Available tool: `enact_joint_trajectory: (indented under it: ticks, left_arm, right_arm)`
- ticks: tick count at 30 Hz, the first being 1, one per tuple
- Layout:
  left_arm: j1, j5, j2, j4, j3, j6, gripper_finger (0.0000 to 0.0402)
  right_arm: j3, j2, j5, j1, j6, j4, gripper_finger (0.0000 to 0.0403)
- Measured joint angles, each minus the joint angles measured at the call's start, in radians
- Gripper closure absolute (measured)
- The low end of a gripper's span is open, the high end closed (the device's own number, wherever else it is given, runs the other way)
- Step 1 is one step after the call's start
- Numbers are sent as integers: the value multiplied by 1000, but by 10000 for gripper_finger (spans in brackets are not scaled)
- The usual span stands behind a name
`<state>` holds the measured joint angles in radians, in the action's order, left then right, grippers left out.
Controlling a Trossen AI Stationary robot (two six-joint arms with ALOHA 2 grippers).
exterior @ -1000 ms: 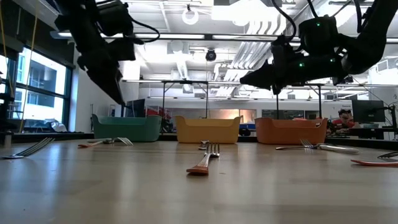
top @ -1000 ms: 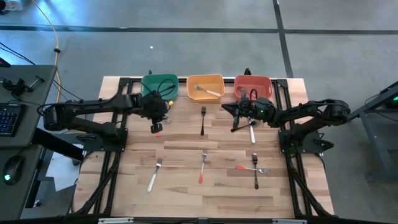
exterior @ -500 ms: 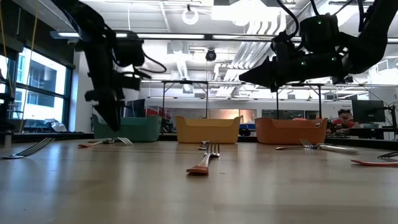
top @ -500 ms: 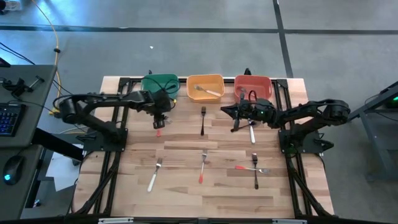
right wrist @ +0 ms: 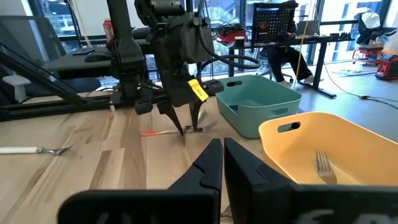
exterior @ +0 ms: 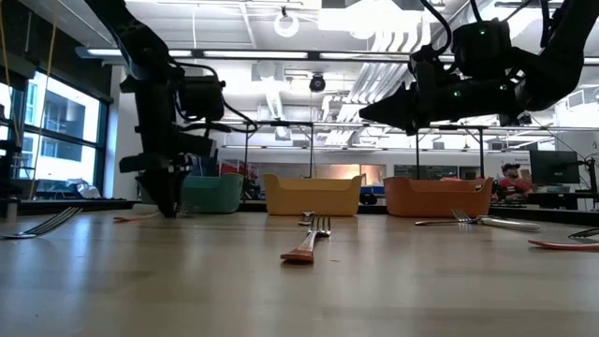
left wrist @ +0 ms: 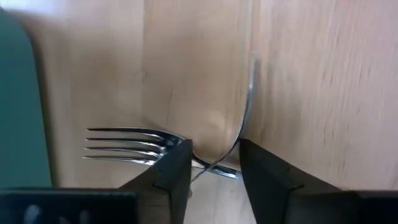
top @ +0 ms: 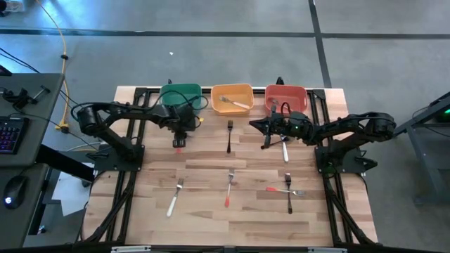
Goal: Sort silverware by color (type)
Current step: Put the white fork into the yellow bin
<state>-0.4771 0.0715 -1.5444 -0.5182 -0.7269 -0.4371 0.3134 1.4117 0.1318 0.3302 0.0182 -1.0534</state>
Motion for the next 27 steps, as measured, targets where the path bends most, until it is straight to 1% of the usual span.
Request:
enact_joint_trajectory:
  ticks: [4, 10, 13, 16, 20, 23, 25, 27]
  left_arm:
    - [0, 2, 2, 3, 0, -29, 322]
    - [0, 1, 5, -17, -7, -18, 393]
    - [0, -3, 5, -50, -27, 5, 396]
    - [0, -5, 28, -47, -52, 17, 399]
    - [-10, -74, 69, -29, -87, 66, 400]
    - [-31, -158, 96, 93, -91, 152, 400]
    - [-44, -194, 97, 204, -92, 216, 400]
    - [-56, -218, 93, 306, -93, 250, 401]
  right_arm:
    - [0, 0, 0, 0, 0, 1, 403]
    - [0, 0, 0, 0, 0, 1, 403]
    - [0, 0, 0, 0, 0, 1, 403]
    - [0, 0, 0, 0, 0, 1, 403]
    - [0, 0, 0, 0, 0, 1, 403]
    - [0, 0, 0, 2, 0, 1, 403]
    - [0, 0, 0, 4, 0, 0, 403]
    - [0, 0, 0, 4, 0, -1, 403]
